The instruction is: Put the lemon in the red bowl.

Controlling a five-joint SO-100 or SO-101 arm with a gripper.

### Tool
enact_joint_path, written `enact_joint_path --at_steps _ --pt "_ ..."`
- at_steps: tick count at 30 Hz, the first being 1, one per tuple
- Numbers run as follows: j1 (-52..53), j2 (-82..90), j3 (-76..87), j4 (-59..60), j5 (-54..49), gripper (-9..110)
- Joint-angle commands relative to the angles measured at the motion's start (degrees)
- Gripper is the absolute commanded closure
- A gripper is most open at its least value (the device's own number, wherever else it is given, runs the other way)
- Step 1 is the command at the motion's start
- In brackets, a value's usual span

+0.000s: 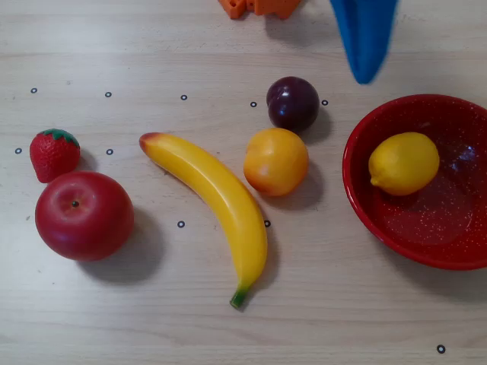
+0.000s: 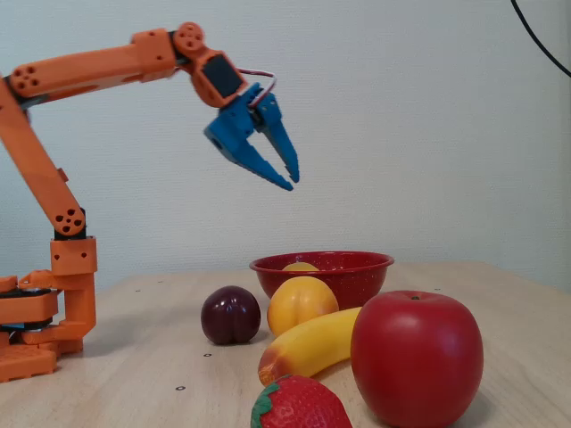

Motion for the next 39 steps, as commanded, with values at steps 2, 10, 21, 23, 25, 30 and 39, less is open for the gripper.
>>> enact_joint_path --at_steps 2,10,21,23,25,30,39 --pt "-4.8 7.7 1.7 1.7 0.0 101" --pt "-11.5 20.6 16.6 -0.5 0.4 101" --pt "-18.7 45.4 51.5 -14.5 0.3 101" --pt "-19.4 50.0 57.7 -16.0 -1.2 101" --pt "-19.6 53.9 62.6 -16.3 -2.5 101" --pt "-18.9 62.9 72.9 -17.7 -4.3 101" --pt "-18.6 70.0 81.0 -16.4 -5.3 101"
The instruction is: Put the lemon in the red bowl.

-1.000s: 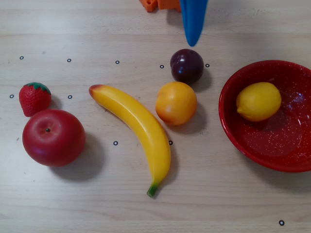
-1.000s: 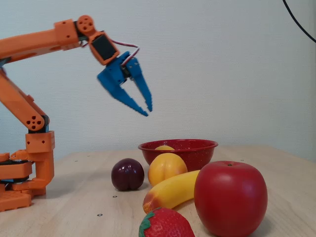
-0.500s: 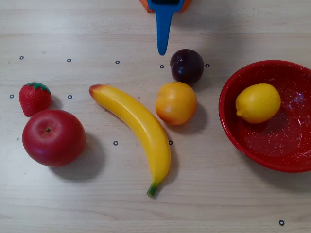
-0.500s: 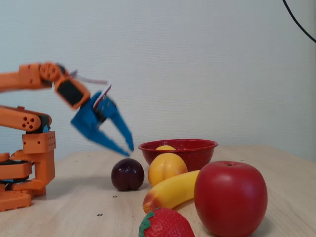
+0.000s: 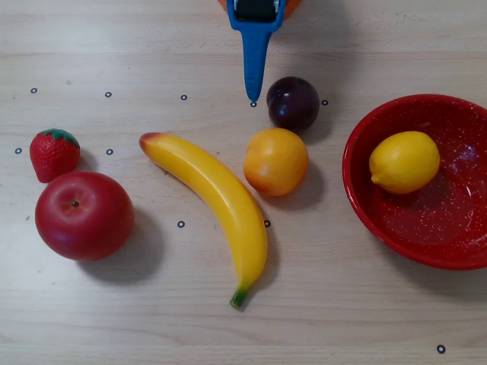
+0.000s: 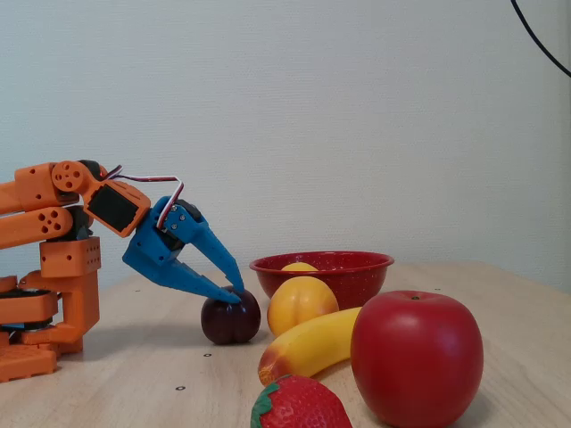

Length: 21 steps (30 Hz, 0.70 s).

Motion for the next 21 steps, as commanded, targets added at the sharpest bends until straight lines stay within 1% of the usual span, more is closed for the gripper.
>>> enact_joint_path --at_steps 1,11,21 --pt "-0.4 -0.1 0.8 1.6 -2.5 101" --pt "0.1 -0.1 0.8 2.6 -4.9 101" --pt "0.3 -0.1 0.8 2.7 -4.6 101"
